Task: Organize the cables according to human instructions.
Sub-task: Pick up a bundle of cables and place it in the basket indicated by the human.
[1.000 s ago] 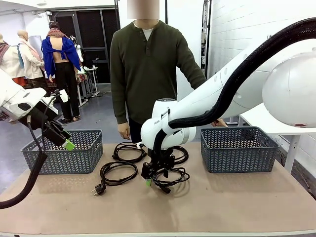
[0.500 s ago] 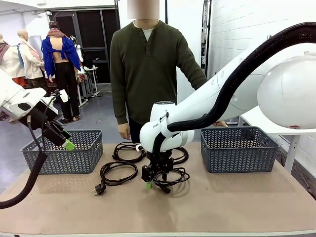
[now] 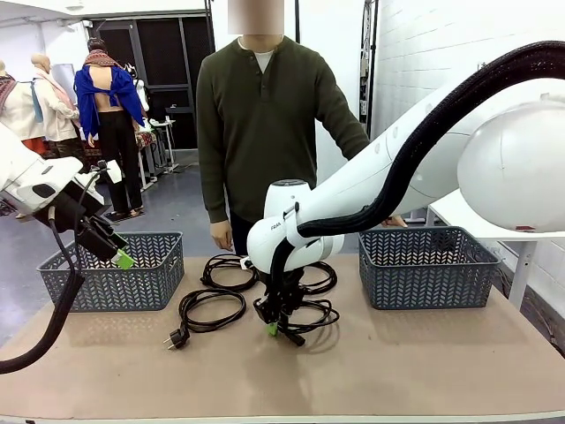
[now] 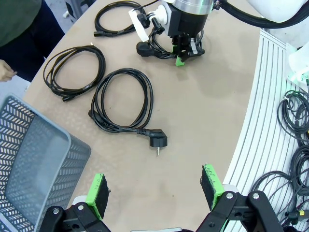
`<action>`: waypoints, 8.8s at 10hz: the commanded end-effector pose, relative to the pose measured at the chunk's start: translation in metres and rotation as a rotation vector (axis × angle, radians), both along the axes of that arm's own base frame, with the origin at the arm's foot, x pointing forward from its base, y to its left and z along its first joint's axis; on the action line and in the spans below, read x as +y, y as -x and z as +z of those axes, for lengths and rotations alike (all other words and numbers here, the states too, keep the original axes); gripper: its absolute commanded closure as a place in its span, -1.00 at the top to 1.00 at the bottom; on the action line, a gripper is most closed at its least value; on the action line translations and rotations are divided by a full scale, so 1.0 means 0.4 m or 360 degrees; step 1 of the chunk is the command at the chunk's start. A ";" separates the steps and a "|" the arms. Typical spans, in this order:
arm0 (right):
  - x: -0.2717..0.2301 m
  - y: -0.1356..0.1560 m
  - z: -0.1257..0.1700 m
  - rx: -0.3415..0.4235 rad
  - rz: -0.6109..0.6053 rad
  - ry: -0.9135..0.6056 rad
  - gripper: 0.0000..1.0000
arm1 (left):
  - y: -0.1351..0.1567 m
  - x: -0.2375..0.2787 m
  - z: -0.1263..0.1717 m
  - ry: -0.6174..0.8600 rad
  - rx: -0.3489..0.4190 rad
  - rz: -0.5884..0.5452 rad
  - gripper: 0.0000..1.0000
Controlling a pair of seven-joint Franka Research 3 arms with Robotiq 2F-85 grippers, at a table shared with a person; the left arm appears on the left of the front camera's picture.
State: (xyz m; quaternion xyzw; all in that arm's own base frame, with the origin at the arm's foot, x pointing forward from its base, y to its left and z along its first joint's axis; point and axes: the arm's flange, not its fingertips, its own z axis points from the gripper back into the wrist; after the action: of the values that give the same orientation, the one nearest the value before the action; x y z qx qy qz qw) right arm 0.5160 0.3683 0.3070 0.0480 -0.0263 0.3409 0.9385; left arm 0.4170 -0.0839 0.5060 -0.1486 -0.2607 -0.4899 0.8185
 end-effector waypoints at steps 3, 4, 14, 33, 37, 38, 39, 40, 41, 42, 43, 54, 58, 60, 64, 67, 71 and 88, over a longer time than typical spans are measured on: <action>0.010 0.001 -0.001 -0.0023 -0.0036 0.0041 -1.00 | -0.004 0.008 -0.002 0.0027 -0.0009 -0.0028 1.00; 0.011 0.011 0.000 -0.0020 -0.0041 0.0032 -1.00 | -0.004 0.008 -0.002 0.0027 -0.0009 -0.0028 1.00; -0.161 0.122 0.408 -0.0124 0.0668 0.0222 -1.00 | -0.004 0.008 -0.002 0.0027 -0.0009 -0.0028 1.00; -0.625 -0.002 0.518 -0.0231 0.1010 0.0357 -1.00 | -0.004 0.008 -0.002 0.0027 -0.0009 -0.0028 1.00; -0.787 -0.085 0.468 -0.0243 0.1140 0.0373 -1.00 | -0.004 0.008 -0.002 0.0027 -0.0009 -0.0028 1.00; -0.812 -0.118 0.474 -0.0224 0.1124 0.0345 -1.00 | -0.004 0.008 -0.002 0.0027 -0.0009 -0.0028 1.00; -0.824 -0.143 0.486 -0.0221 0.1105 0.0335 -1.00 | -0.004 0.008 -0.002 0.0027 -0.0009 -0.0028 1.00; -0.828 -0.159 0.483 -0.0207 0.1125 0.0335 -1.00 | -0.004 0.008 -0.002 0.0027 -0.0009 -0.0028 1.00; -0.835 -0.172 0.474 -0.0217 0.1175 0.0330 -1.00 | -0.004 0.008 -0.002 0.0027 -0.0009 -0.0028 1.00; -0.837 -0.187 0.465 -0.0235 0.1201 0.0338 -1.00 | -0.004 0.008 -0.002 0.0027 -0.0009 -0.0028 1.00; -0.838 -0.201 0.453 -0.0253 0.1228 0.0331 -1.00 | -0.004 0.008 -0.002 0.0027 -0.0009 -0.0028 1.00; -0.818 -0.283 0.301 -0.0232 0.1229 0.0301 -1.00 | -0.004 0.008 -0.002 0.0027 -0.0009 -0.0028 1.00; -0.812 -0.300 0.301 -0.0239 0.1185 0.0255 0.30 | -0.004 0.008 -0.002 0.0027 -0.0009 -0.0028 1.00; -0.812 -0.298 0.317 -0.0254 0.1165 0.0227 1.00 | -0.004 0.008 -0.002 0.0027 -0.0009 -0.0028 1.00; -0.813 -0.287 0.353 -0.0201 0.1093 0.0219 1.00 | -0.004 0.008 -0.002 0.0027 -0.0009 -0.0028 1.00; -0.815 -0.284 0.353 -0.0190 0.1025 0.0217 1.00 | -0.004 0.008 -0.002 0.0027 -0.0009 -0.0028 1.00; -0.816 -0.280 0.345 -0.0198 0.1088 0.0224 1.00 | -0.004 0.008 -0.002 0.0027 -0.0009 -0.0028 1.00; -0.575 0.130 0.389 -0.0565 0.0567 -0.0236 1.00 | -0.004 0.008 -0.002 0.0027 -0.0009 -0.0028 1.00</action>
State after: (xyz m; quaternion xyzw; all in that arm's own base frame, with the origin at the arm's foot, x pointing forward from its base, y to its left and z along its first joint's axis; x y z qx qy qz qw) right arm 0.4622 0.1408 0.4685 0.0711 -0.2031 0.4940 0.8424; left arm 0.4170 -0.0844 0.5058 -0.1482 -0.2603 -0.4899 0.8187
